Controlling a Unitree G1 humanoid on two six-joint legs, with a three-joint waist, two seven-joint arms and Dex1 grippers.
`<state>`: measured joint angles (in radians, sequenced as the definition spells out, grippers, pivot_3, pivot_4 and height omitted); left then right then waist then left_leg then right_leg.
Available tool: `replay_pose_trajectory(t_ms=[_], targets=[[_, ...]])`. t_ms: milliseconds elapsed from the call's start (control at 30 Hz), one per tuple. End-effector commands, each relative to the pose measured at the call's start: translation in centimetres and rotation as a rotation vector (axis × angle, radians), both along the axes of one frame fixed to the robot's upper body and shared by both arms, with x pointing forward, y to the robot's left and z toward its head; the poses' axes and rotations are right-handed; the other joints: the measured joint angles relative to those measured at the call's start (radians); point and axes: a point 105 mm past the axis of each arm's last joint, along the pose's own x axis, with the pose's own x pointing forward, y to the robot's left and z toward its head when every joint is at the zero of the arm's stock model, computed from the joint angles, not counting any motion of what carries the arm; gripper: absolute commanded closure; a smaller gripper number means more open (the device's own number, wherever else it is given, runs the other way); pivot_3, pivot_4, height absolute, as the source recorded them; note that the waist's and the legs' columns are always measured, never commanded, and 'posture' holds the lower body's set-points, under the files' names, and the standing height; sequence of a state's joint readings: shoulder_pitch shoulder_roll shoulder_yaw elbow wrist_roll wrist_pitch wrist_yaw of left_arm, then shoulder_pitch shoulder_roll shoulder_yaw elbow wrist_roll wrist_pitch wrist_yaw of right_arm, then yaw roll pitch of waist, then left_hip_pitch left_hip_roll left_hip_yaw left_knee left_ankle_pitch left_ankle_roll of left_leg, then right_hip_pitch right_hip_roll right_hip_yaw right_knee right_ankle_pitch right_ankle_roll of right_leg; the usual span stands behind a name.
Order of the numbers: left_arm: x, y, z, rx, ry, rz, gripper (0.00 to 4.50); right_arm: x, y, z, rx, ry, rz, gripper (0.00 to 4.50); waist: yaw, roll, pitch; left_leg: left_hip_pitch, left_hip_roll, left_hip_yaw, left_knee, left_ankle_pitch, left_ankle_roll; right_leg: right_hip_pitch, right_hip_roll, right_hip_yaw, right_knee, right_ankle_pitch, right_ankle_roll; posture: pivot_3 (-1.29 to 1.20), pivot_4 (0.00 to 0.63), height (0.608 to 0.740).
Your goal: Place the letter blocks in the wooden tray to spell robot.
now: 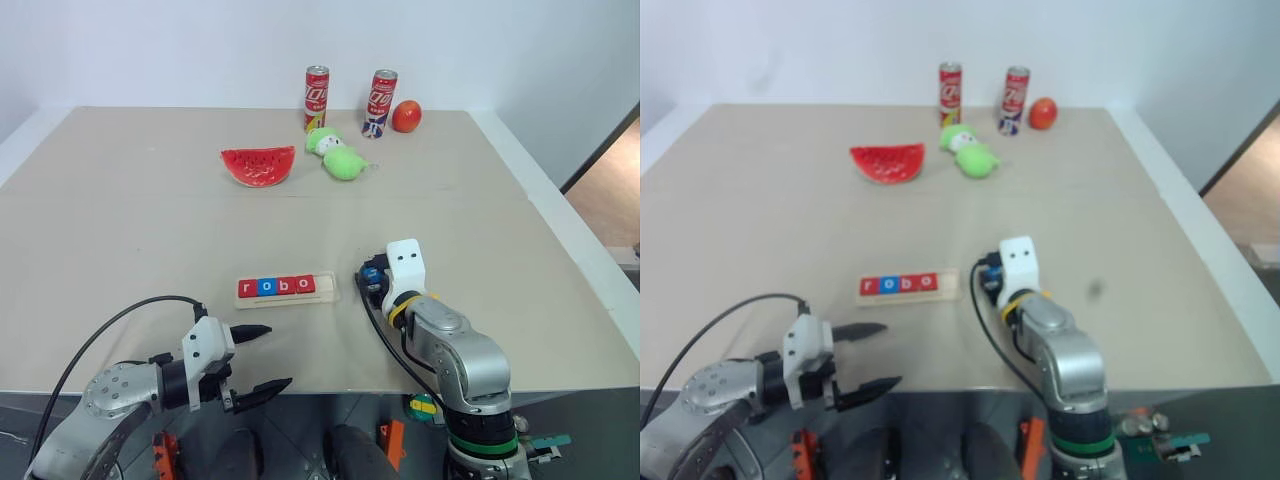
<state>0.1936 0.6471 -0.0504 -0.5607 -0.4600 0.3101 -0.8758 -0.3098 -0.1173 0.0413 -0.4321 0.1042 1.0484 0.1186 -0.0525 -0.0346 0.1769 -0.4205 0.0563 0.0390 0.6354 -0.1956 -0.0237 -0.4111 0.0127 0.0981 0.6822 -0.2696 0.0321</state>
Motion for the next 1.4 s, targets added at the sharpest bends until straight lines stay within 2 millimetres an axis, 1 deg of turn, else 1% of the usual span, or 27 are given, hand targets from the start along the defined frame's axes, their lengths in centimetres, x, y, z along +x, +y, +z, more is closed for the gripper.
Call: replay_pose_trajectory(t_ms=[33,67,100,200,267,333,400,433,467,500,533,567,600,633,700,767,1000,1033,1067,1233,1300,1400], targets=[[0.2,-0.3,1.1,-0.020,-0.069,-0.002,0.00,-0.4,-0.1,2.1,0.003,-0.069,0.026,0.52,0.000,0.000,0.000,0.000,0.000,0.000,0.000,0.000,0.000,0.000,0.000,0.000,0.000,0.000,0.000,0.00,0.150,0.740],[0.4,-0.3,1.2,-0.023,-0.089,0.010,0.00,-0.4,-0.3,2.4,0.001,-0.075,0.037,0.14,0.000,0.000,0.000,-0.001,0.000,0.000,0.000,0.000,0.000,0.000,0.000,0.000,0.000,0.000,0.000,0.00,0.150,0.740],[0.8,-0.2,1.5,-0.021,-0.122,0.030,0.00,-0.5,-0.6,2.9,-0.007,-0.077,0.062,0.02,0.000,0.000,0.000,-0.001,-0.001,0.000,0.000,0.000,0.000,0.000,0.000,0.000,0.000,0.000,0.001,0.00,0.150,0.740],[1.9,0.1,2.0,-0.019,-0.209,0.101,0.00,-0.4,-1.7,4.4,-0.034,-0.077,0.161,0.02,0.001,0.000,0.000,-0.001,-0.002,0.000,0.000,0.000,0.000,0.000,-0.001,0.000,0.000,0.000,0.001,0.00,0.150,0.740],[2.5,0.3,2.4,-0.033,-0.251,0.147,0.00,0.1,-2.9,5.7,-0.074,-0.069,0.261,0.02,0.002,0.002,0.001,-0.001,-0.002,0.000,0.001,0.000,0.000,0.000,-0.001,0.000,-0.001,0.000,0.001,0.00,0.150,0.740],[3.0,0.4,2.7,-0.053,-0.275,0.196,0.00,0.7,-3.9,6.9,-0.096,-0.049,0.399,0.02,0.002,0.001,0.001,-0.001,-0.003,0.001,0.001,0.000,0.000,0.000,-0.002,0.001,-0.001,0.000,0.002,0.00,0.150,0.740],[3.3,0.4,2.7,-0.058,-0.284,0.217,0.00,1.4,-4.6,7.8,-0.136,-0.057,0.497,0.02,0.001,0.001,0.001,0.000,-0.003,0.002,0.001,0.000,0.001,0.001,-0.001,0.001,-0.002,0.001,0.002,0.00,0.150,0.740],[3.2,0.2,2.6,-0.058,-0.281,0.212,0.00,1.6,-4.6,7.9,-0.173,-0.061,0.594,0.02,0.000,0.000,0.000,0.000,-0.003,0.001,0.000,0.000,0.001,0.001,-0.001,0.001,-0.002,0.001,0.003,0.00,0.150,0.740],[3.1,-0.2,2.5,-0.060,-0.280,0.207,0.00,1.5,-4.2,7.9,-0.246,-0.083,0.775,0.02,-0.001,0.000,0.000,0.000,-0.003,0.000,0.000,0.000,0.001,0.002,0.000,0.000,-0.002,0.002,0.005,0.00,0.150,0.740],[3.1,-0.4,2.5,-0.066,-0.275,0.210,0.00,1.5,-4.1,7.5,-0.320,-0.077,0.928,0.02,-0.004,0.001,0.001,0.001,-0.002,0.000,0.000,0.000,0.002,0.002,0.000,0.000,-0.002,0.002,0.005,0.00,0.150,0.740],[3.2,-0.5,2.5,-0.067,-0.275,0.212,0.00,1.7,-4.2,7.1,-0.385,-0.082,1.042,0.02,-0.009,0.001,0.001,0.002,-0.002,0.001,0.000,-0.001,0.002,0.002,0.001,0.000,-0.002,0.002,0.005,0.00,0.150,0.740],[3.2,-0.5,2.5,-0.067,-0.275,0.213,0.00,1.9,-4.3,6.7,-0.433,-0.087,1.121,0.02,-0.012,0.001,0.001,0.003,-0.002,0.002,0.000,-0.001,0.003,0.003,0.001,0.001,-0.002,0.002,0.005,0.00,0.150,0.740],[3.2,-0.5,2.5,-0.067,-0.275,0.213,0.00,2.2,-4.3,6.5,-0.440,-0.087,1.176,0.02,-0.015,0.001,0.001,0.003,-0.002,0.001,-0.001,-0.001,0.003,0.003,0.001,0.000,-0.002,0.002,0.004,0.00,0.150,0.740],[3.2,-0.5,2.5,-0.066,-0.275,0.213,0.00,2.3,-4.3,6.3,-0.441,-0.089,1.214,0.02,-0.018,0.001,0.001,0.004,-0.002,0.001,-0.001,-0.001,0.003,0.004,0.001,0.000,-0.002,0.002,0.004,0.00,0.150,0.740],[3.0,-0.4,2.4,-0.068,-0.262,0.223,0.00,2.7,-4.1,5.4,-0.504,-0.096,1.303,0.02,-0.021,0.001,0.001,0.003,-0.002,0.000,-0.001,-0.001,0.003,0.003,0.001,0.000,-0.002,0.002,0.003,0.00,0.150,0.740],[2.9,-0.2,2.4,-0.065,-0.261,0.234,0.00,3.4,-3.9,4.8,-0.523,-0.094,1.317,0.02,-0.021,0.001,0.001,0.003,-0.002,0.001,-0.001,-0.001,0.003,0.003,0.000,0.000,-0.002,0.003,0.001,0.00,0.150,0.740],[2.9,0.4,2.6,-0.058,-0.260,0.276,0.00,4.6,-3.5,3.0,-0.451,-0.063,1.258,0.02,-0.022,0.001,0.001,0.002,-0.004,0.000,-0.001,-0.002,0.003,0.003,-0.003,0.001,-0.001,0.004,0.000,0.00,0.150,0.740],[2.9,0.5,2.6,-0.057,-0.260,0.278,0.00,4.6,-3.5,2.6,-0.438,-0.048,1.251,0.02,-0.022,0.001,0.001,0.002,-0.004,0.000,-0.001,-0.002,0.003,0.003,-0.003,0.001,-0.001,0.004,0.000,0.00,0.150,0.740],[2.9,0.5,2.6,-0.056,-0.259,0.280,0.00,4.5,-3.5,2.3,-0.430,-0.036,1.247,0.26,-0.022,0.001,0.001,0.002,-0.005,0.000,-0.001,-0.002,0.003,0.004,-0.003,0.001,-0.001,0.004,0.000,0.00,0.150,0.740],[2.9,0.6,2.5,-0.052,-0.249,0.276,0.00,4.8,-3.6,1.5,-0.349,-0.014,1.189,0.26,-0.022,0.001,0.001,0.002,-0.005,0.000,0.000,-0.001,0.002,0.004,-0.003,0.000,0.000,0.005,0.000,0.00,0.150,0.740],[3.0,0.6,2.5,-0.052,-0.245,0.271,0.00,4.8,-3.8,1.0,-0.355,0.003,1.172,0.26,-0.022,0.001,0.001,0.003,-0.004,0.000,0.000,-0.001,0.002,0.004,-0.003,0.000,0.000,0.005,0.000,0.00,0.150,0.740],[3.0,0.4,2.5,-0.054,-0.234,0.256,0.00,4.0,-4.1,0.8,-0.339,0.004,1.197,0.26,-0.022,0.001,0.001,0.003,-0.004,0.000,0.000,-0.001,0.002,0.004,-0.002,0.000,0.000,0.005,-0.001,0.00,0.150,0.740]])
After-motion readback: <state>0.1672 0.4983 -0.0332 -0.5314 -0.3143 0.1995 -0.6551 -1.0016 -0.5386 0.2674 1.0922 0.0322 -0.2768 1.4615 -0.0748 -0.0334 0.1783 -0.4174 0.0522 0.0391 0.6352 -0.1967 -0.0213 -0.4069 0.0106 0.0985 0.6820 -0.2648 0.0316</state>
